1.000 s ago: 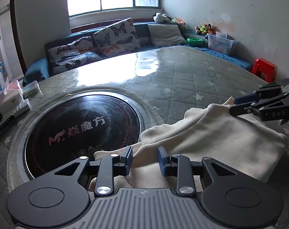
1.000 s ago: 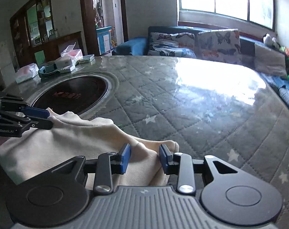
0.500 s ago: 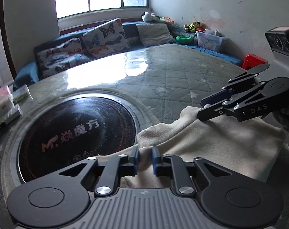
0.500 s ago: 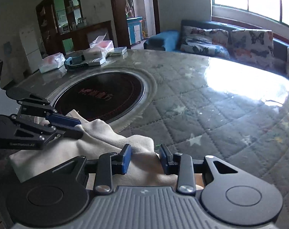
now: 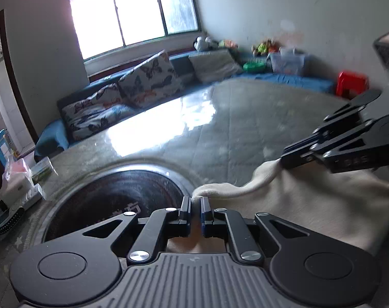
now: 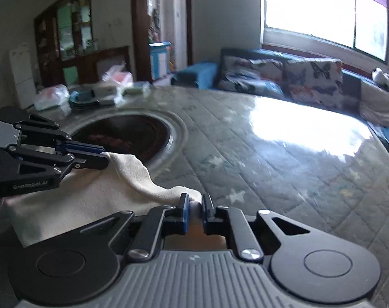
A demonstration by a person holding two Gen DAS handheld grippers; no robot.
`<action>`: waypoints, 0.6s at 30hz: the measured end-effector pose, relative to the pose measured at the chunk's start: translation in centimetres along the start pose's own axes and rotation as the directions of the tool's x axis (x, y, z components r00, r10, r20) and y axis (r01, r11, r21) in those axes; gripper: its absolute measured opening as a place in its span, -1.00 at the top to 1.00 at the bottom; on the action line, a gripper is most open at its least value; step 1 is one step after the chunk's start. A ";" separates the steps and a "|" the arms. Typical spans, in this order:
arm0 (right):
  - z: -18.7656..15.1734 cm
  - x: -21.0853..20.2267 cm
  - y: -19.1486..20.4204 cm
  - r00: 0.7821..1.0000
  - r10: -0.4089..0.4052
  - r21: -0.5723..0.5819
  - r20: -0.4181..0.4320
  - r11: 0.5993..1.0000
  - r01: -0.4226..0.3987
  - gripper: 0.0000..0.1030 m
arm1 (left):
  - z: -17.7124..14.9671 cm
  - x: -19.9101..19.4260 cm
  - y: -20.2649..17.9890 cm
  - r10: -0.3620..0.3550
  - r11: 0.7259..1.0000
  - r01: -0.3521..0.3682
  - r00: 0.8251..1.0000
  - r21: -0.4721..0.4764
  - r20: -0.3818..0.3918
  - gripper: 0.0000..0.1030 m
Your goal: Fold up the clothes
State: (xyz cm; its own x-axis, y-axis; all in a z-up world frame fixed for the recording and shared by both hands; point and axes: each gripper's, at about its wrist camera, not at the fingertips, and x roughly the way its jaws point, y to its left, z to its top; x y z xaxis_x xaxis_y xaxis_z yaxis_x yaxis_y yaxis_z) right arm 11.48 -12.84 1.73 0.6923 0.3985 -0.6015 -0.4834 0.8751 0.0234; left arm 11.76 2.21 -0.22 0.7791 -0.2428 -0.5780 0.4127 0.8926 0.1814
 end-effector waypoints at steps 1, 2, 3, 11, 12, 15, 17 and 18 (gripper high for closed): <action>-0.1 0.2 0.0 1.000 -0.013 0.006 -0.008 1.000 0.013 0.81 | 0.0 0.5 -0.1 0.002 1.000 -0.002 1.000 -0.001 -0.012 0.85; 0.0 0.2 0.0 1.000 -0.022 0.011 -0.008 1.000 0.022 0.80 | -0.1 1.0 -0.2 0.005 1.000 -0.005 1.000 -0.002 -0.025 0.85; 0.1 0.0 0.1 1.000 -0.022 0.015 0.001 1.000 0.022 0.77 | -0.1 1.5 -0.2 0.007 1.000 -0.008 0.999 -0.002 -0.037 0.84; 2.1 1.3 3.1 0.984 0.180 -0.059 -0.019 0.982 -0.181 0.75 | 0.0 1.1 0.9 -0.001 0.998 -0.001 1.000 -0.069 -0.027 0.76; 2.1 2.0 3.7 0.981 0.190 -0.070 -0.034 0.979 -0.192 0.75 | -0.1 0.6 1.2 0.004 0.996 -0.005 1.000 -0.089 -0.020 0.76; 2.1 3.7 4.8 0.985 0.161 -0.099 -0.057 0.981 -0.166 0.75 | -0.6 -1.3 2.6 0.023 0.989 -0.023 1.000 -0.146 -0.001 0.76; 2.0 4.3 5.3 0.992 0.113 -0.117 -0.061 0.986 -0.120 0.73 | -1.2 -3.3 3.1 0.020 0.986 -0.016 1.000 -0.163 0.020 0.76; 2.0 4.5 5.4 0.993 0.098 -0.116 -0.063 0.988 -0.105 0.71 | -1.6 -4.3 3.0 0.011 0.987 -0.006 0.999 -0.160 0.031 0.76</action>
State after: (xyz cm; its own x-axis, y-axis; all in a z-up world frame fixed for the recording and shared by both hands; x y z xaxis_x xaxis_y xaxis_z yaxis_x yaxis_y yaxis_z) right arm 13.05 -5.77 0.74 0.6068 0.4642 -0.6453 -0.6119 0.7909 -0.0065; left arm 8.91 6.57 1.55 0.7981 -0.2443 -0.5508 0.3271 0.9433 0.0556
